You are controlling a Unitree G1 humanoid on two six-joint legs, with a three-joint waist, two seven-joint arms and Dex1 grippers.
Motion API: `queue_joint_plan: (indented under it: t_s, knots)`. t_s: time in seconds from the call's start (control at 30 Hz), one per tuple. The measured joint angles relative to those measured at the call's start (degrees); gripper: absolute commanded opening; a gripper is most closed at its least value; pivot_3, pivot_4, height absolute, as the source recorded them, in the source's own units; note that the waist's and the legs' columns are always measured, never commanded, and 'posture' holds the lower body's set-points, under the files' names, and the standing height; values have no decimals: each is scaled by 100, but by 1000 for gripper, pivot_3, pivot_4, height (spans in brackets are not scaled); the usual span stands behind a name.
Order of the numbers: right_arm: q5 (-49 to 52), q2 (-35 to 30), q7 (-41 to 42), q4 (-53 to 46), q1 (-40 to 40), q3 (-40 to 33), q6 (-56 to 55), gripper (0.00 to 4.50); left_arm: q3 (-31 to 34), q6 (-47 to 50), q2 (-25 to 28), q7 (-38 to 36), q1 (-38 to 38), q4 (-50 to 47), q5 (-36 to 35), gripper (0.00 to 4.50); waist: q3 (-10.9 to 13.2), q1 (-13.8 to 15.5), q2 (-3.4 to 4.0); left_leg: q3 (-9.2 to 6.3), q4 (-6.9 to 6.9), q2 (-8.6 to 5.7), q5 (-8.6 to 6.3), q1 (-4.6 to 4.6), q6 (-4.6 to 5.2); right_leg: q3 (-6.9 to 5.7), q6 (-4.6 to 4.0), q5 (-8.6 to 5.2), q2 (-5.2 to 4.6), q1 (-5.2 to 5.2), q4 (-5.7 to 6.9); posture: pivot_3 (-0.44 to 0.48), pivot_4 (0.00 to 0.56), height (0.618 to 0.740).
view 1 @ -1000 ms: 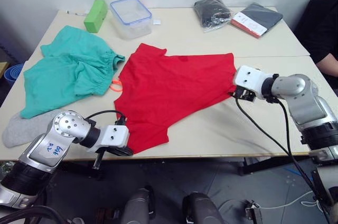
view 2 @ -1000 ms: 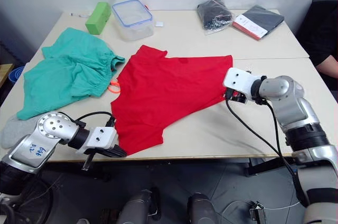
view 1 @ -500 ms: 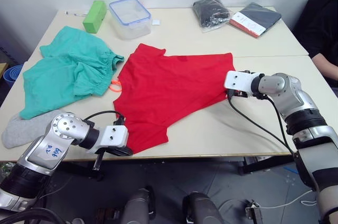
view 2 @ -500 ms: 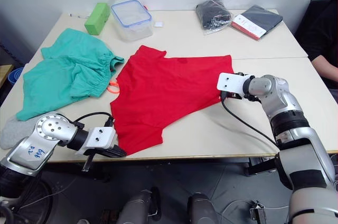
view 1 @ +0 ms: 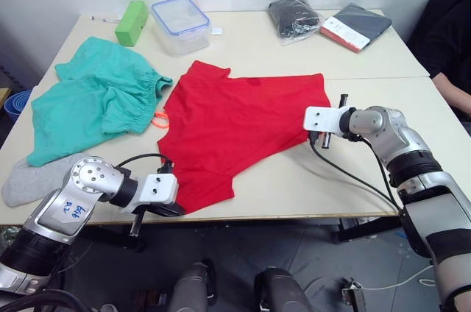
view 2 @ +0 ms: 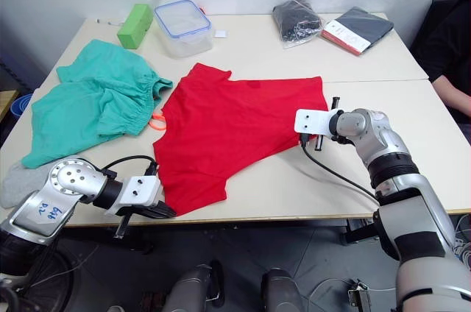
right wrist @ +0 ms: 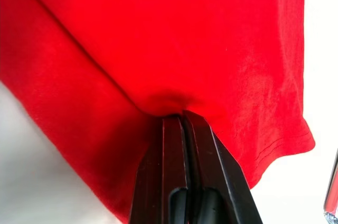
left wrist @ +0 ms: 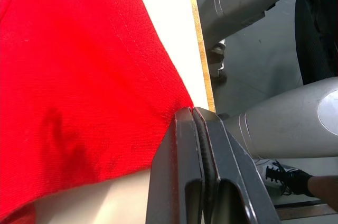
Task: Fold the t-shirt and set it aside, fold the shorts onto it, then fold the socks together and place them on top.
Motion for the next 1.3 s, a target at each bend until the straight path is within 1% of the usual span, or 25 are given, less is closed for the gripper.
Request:
queue_joint_plan:
  t_s: [0.07,0.13,0.17,0.2,0.37,0.47,0.53,0.67,0.73,0.77,0.83,0.97,1.07,1.2,1.23,1.3]
  knots:
    - [98,-185,179,-257,38,-60,-3,22,5,1,-1,2,2,11,-20,0,3,3,5,0,0,0,0,0,0,1,0,0,0,0,0,0,150,740]
    - [333,-522,493,-928,300,-304,74,22,41,13,-1,12,36,14,-59,0,3,16,5,0,-2,0,-1,0,0,1,0,0,0,1,-2,0,150,740]
    - [495,-751,710,-1384,552,-462,167,22,67,17,4,21,61,8,-72,0,4,36,5,-1,-2,1,-2,-1,1,0,0,0,0,0,-3,0,150,740]
    - [688,-1051,975,-1913,893,-631,294,22,113,17,13,25,109,8,-98,0,3,62,5,-1,-4,1,-7,-1,3,1,1,0,0,2,-10,0,150,740]
    - [1304,-2086,1873,-3533,2204,-1188,862,22,196,-7,113,-37,186,56,-164,0,5,63,8,6,-3,4,-12,3,6,5,0,-1,1,2,-11,0,150,740]
    - [1802,-2717,2402,-4457,3282,-1748,1273,22,259,-11,317,-179,276,69,-214,0,7,49,10,9,-9,5,-15,5,5,7,-1,-2,1,4,-17,0,150,740]
    - [2205,-3081,2751,-5109,4253,-2268,1587,22,332,68,547,-371,477,31,-355,0,7,50,10,9,-14,5,-17,4,4,7,0,-2,1,5,-25,0,150,740]
    - [2767,-3203,3187,-6077,5581,-3095,2127,22,448,255,915,-744,909,-99,-619,0,9,34,7,8,-13,6,-32,5,27,7,1,-3,1,8,-28,0,150,740]
    - [3047,-3201,3359,-6539,6113,-3448,2408,22,514,282,1137,-917,1138,-202,-715,0,9,46,6,7,-13,6,-36,5,31,7,1,-3,0,10,-30,0,150,740]
    - [3146,-3199,3398,-6691,6255,-3536,2514,22,536,286,1213,-973,1184,-196,-736,0,9,52,5,7,-13,6,-36,6,31,7,1,-3,0,12,-30,0,150,740]
    - [3299,-3161,3371,-6985,6427,-3706,2745,22,655,325,1315,-1053,1223,-206,-820,0,9,72,5,7,-12,6,-38,6,31,8,1,-3,0,11,-30,0,150,740]
    - [3612,-3161,3421,-7224,6529,-3929,3109,22,830,654,1403,-1186,1232,-303,-1145,0,10,121,5,7,-13,6,-46,5,28,9,1,-3,-1,11,-39,0,150,740]
    - [4089,-3163,3551,-7239,6344,-3976,3649,22,884,1134,1407,-1189,972,-382,-1553,0,11,133,2,6,-12,6,-47,4,27,9,1,-3,-1,10,-41,0,150,740]
    - [4860,-3213,3672,-7021,5557,-3900,4588,22,891,1949,1303,-1189,-36,-76,-2071,0,12,144,1,5,-10,5,-47,5,29,9,1,-3,-2,12,-39,0,150,740]
    - [5041,-3215,3714,-6887,5333,-3794,4845,22,886,2222,1112,-1186,-444,180,-2181,0,13,154,0,3,-8,5,-46,4,29,7,1,-3,-2,12,-38,0,150,740]
    - [5317,-3214,3753,-6673,4992,-3577,5270,22,824,2597,797,-1154,-997,636,-2243,0,13,147,-1,5,-6,3,-44,1,26,7,2,-3,-2,11,-38,0,150,740]
